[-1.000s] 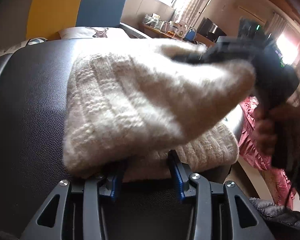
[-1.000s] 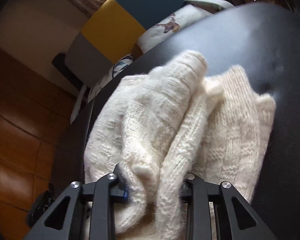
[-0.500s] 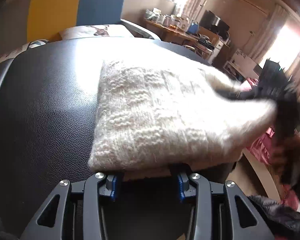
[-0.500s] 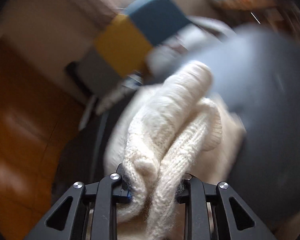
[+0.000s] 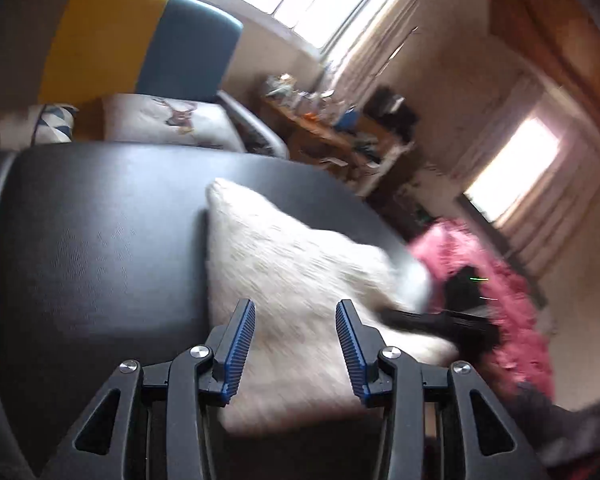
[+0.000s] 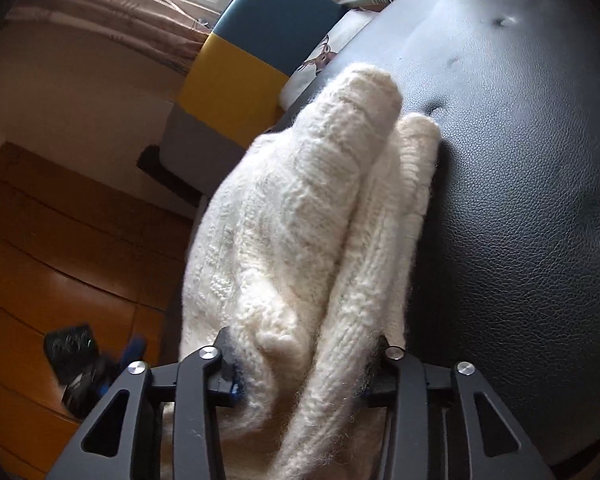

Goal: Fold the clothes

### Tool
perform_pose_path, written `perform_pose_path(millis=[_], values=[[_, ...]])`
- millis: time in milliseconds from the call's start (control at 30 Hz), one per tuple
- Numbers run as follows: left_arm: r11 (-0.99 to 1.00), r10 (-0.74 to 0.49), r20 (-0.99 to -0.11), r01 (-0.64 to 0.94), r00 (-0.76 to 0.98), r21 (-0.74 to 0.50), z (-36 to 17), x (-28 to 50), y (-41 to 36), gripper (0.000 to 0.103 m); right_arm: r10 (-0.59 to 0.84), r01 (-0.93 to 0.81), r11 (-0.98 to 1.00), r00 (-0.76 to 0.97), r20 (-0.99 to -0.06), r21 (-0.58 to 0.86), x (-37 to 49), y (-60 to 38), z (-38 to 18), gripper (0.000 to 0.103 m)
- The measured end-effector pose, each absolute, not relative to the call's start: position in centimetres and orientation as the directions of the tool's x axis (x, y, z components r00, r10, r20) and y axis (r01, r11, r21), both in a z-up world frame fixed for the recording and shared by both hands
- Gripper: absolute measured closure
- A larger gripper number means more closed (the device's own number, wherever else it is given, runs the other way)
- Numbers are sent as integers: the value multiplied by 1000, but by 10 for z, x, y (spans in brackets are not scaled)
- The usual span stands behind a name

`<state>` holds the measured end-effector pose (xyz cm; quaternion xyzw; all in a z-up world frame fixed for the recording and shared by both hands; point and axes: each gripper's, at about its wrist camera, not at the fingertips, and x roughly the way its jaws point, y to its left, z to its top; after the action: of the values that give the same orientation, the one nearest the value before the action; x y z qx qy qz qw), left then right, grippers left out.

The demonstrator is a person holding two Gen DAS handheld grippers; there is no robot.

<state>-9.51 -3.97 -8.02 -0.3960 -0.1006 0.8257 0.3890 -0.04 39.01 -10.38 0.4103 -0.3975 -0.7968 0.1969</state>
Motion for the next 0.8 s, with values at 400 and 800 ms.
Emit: perform_pose_path(millis=[400,800], values=[[-690,682,-670,-564,-295,-454,-153,-70,4,61,-577,-32,-539,-714,-396,842,-1,430,-67,30],[-735,607,-708,-592,-360,-329,-143,-35,8,61,-458,107,-839,-669,-586,534,-69,367,-27,87]])
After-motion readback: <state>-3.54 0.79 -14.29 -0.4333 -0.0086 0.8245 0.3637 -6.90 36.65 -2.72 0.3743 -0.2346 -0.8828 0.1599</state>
